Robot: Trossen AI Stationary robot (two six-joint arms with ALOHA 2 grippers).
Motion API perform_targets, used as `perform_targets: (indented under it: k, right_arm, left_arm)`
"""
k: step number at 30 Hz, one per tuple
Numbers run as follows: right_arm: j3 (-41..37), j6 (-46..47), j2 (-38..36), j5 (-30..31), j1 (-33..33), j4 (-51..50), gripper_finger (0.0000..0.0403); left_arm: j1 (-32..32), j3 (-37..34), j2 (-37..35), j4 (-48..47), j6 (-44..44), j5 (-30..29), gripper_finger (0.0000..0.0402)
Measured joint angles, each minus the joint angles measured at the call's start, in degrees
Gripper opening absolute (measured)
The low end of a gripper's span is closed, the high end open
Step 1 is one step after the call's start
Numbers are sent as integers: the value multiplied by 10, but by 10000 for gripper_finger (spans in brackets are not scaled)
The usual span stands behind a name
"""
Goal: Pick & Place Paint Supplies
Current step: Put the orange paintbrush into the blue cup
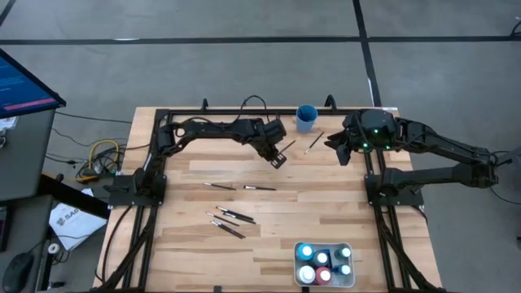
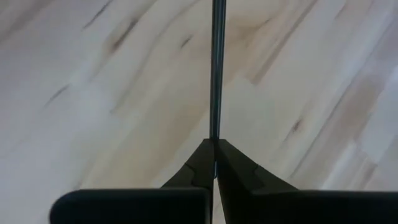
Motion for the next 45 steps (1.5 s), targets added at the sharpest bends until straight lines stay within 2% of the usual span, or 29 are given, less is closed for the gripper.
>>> perform_targets:
  k: [5,10,15,18,25,31,37,45]
  right_arm:
    - [0,5,6,11,0,-4,120]
    - [0,6,19,18,0,-12,120]
    - [0,28,67,141,-8,-110,118]
    - [0,85,103,179,-42,-125,117]
    - [0,213,209,177,-125,-119,123]
    - [-5,221,293,150,-150,-88,141]
    - [-71,252,313,112,-161,-10,161]
    - [-154,281,329,103,-183,146,174]
  left_arm:
    - [0,1,19,43,-37,7,0]
    - [-1,1,24,45,-53,35,0]
    - [-16,0,21,28,-62,67,0]
    - [-25,0,4,4,-62,62,0]
    - [-39,-10,-62,-21,-54,24,0]
    - [-39,-59,-142,-26,-53,-41,0]
    - [-30,-118,-214,-19,-60,-67,0]
    - [-28,-183,-282,1,-73,-93,0]
